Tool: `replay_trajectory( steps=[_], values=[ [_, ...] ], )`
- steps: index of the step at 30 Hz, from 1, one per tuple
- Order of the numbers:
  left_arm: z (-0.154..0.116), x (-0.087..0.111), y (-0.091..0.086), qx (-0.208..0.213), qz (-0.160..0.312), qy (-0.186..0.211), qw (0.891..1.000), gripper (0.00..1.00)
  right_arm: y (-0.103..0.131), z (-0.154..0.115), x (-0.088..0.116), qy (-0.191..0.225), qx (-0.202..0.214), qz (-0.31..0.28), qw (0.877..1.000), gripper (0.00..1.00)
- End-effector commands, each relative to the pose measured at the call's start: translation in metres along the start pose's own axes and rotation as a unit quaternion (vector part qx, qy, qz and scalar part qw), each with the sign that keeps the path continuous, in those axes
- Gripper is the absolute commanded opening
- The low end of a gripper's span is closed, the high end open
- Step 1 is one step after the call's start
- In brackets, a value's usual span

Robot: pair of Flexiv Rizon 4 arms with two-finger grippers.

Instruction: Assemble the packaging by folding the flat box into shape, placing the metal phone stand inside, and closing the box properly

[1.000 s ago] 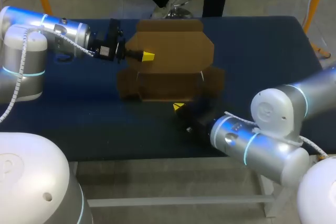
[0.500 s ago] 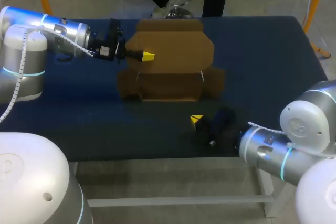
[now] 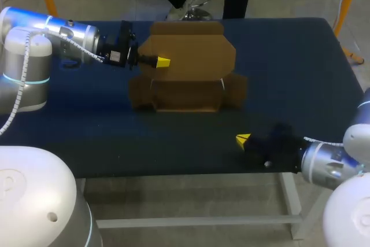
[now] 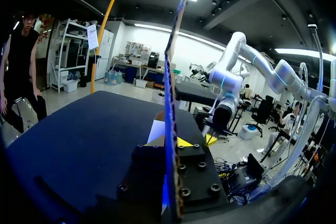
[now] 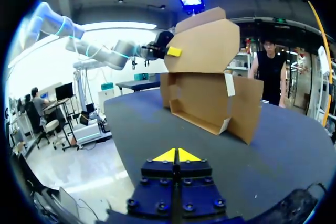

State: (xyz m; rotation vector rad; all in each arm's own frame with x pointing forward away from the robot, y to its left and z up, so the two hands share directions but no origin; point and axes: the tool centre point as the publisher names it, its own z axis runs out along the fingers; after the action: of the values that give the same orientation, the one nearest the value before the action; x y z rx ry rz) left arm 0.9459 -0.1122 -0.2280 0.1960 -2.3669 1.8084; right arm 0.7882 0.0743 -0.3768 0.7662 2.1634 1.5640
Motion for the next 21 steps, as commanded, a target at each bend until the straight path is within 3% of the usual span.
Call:
replay_trajectory(
  steps=[1, 7, 14, 19, 21],
  values=[
    [0.000, -0.001, 0.002, -0.001, 0.000, 0.001, 1.000, 0.00, 0.002, -0.022, -0.010, 0.016, 0.000, -0.004, 1.000, 0.00],
    [0.000, -0.001, 0.002, -0.001, 0.000, 0.001, 1.000, 0.00, 0.000, -0.029, -0.028, 0.025, 0.000, -0.004, 1.000, 0.07],
    [0.000, -0.001, 0.002, -0.001, 0.000, 0.001, 1.000, 0.00, 0.001, -0.034, -0.050, 0.039, -0.005, 0.000, 0.999, 0.38],
    [0.000, -0.001, 0.002, -0.001, 0.000, 0.001, 1.000, 0.00, 0.004, -0.031, -0.065, 0.053, -0.007, -0.009, 0.999, 0.51],
    [0.000, -0.001, 0.002, -0.001, 0.000, 0.001, 1.000, 0.00, 0.005, -0.027, -0.072, 0.056, -0.003, -0.017, 0.998, 0.65]
  ],
)
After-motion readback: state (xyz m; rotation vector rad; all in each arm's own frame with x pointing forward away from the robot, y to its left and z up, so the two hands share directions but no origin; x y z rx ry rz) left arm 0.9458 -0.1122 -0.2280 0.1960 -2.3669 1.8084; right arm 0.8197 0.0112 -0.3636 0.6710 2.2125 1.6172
